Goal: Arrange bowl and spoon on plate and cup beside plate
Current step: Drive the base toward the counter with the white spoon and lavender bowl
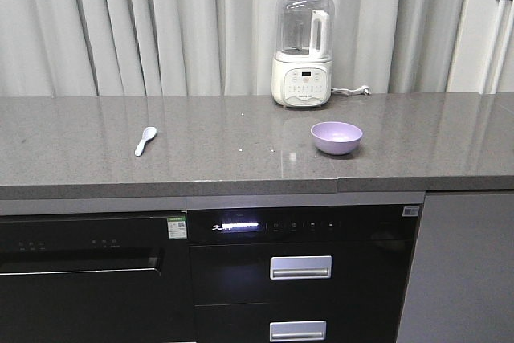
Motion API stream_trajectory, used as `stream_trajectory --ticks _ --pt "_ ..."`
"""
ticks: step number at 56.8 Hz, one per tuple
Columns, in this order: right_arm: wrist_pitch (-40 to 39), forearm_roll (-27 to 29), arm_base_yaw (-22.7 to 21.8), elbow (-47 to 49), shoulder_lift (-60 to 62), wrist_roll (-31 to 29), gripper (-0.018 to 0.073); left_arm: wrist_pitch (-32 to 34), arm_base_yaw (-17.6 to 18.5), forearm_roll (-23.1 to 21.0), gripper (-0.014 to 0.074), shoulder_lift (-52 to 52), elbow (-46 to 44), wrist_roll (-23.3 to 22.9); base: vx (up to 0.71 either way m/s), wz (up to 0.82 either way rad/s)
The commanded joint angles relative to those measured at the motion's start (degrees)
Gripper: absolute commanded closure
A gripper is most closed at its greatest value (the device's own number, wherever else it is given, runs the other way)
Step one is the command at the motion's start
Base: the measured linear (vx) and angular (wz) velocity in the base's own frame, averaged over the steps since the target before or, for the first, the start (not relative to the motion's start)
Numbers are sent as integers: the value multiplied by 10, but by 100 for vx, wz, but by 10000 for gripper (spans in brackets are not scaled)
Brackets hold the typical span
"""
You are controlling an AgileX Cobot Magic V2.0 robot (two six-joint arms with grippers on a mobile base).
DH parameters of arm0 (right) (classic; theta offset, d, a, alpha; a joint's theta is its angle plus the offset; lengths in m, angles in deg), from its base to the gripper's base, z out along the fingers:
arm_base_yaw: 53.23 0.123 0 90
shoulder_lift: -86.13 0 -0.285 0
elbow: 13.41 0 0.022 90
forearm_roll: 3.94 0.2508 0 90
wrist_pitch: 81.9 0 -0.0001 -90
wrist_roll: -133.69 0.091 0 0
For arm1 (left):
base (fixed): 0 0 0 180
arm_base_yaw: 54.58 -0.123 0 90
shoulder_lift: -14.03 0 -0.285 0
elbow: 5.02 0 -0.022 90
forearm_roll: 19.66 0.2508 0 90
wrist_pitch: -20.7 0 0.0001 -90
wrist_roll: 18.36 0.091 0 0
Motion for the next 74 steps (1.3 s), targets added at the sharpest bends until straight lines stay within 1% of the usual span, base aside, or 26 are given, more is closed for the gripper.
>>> stream_trajectory --ticks 1,50,74 --pt "-48 -6 -3 -3 3 0 568 46 1 -6 603 -3 -14 -1 0 0" --pt "-48 -6 -3 -3 3 0 568 46 1 -6 603 -3 -14 -1 1 -1" --pt "-48 -6 -3 -3 3 0 568 46 1 -6 603 -3 -14 -1 16 -1"
